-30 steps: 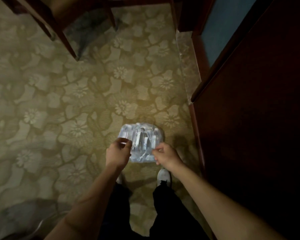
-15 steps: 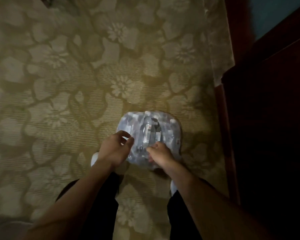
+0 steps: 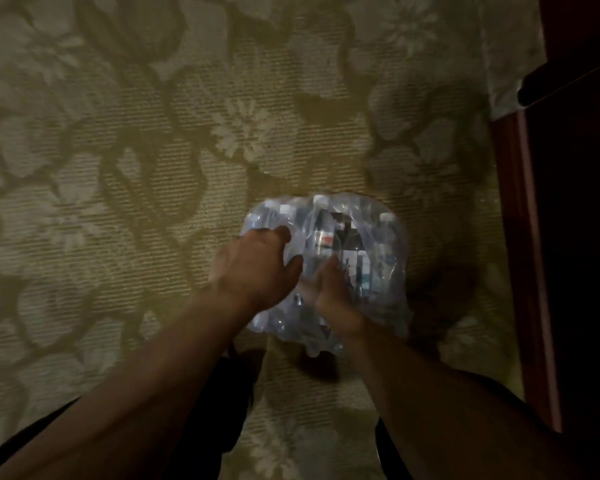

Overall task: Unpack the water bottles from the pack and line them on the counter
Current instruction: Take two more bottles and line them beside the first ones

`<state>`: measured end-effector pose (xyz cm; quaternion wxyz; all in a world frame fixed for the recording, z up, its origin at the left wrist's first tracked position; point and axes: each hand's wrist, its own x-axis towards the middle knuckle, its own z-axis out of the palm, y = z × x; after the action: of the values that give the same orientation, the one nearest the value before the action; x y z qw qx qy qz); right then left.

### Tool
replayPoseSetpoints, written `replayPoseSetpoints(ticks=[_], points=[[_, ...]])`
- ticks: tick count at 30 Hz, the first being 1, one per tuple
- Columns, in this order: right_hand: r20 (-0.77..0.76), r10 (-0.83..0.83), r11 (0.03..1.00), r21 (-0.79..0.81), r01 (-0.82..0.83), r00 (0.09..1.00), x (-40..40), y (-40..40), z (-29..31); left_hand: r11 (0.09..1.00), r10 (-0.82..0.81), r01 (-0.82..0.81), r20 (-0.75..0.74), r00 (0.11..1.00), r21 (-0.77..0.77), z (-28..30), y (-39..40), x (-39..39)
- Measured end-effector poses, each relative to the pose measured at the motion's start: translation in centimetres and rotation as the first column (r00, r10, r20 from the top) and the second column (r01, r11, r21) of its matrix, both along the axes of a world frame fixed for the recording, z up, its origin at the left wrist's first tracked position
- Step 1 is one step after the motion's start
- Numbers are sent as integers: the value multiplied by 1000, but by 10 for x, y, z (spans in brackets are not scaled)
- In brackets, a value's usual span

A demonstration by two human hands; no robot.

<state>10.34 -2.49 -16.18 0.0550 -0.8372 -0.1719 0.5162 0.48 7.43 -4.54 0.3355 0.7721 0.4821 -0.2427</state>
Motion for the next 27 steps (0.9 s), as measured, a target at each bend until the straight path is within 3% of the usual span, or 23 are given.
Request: replayPoseSetpoints(ticks=[8,11,15,17,19,20,22,24,27], points=[[-180,-183,965,156,212,966,-1,-15,-8,996,55,-55,-4,998,-73,-16,-8,-6],[-364,-372,886,135,444,854,13,-18,25,991,110,-111,-16,994,-77,-13,-25,-2],[-492,-471,800,111,589,732,22,-30,57,965,247,-253,-92,965,-70,-17,-47,1],[-501,-484,777,131,616,717,19,-41,67,841,479,-469,-31,877,-269,-16,-52,4],[-472,-437,779,227,585,765,11,-55,78,575,745,-639,5,667,-511,-9,-58,10],[-422,-376,802,299,518,825,6,-61,82,500,798,-666,-3,602,-553,-8,-61,12],[-309,-213,858,394,329,927,-4,-71,90,530,798,-679,27,602,-509,-10,-67,9],[-293,-105,888,403,223,950,-10,-74,97,582,769,-663,53,637,-471,-12,-71,1],[-453,-136,857,392,334,881,4,-64,102,495,834,-722,31,551,-482,-14,-70,-14]])
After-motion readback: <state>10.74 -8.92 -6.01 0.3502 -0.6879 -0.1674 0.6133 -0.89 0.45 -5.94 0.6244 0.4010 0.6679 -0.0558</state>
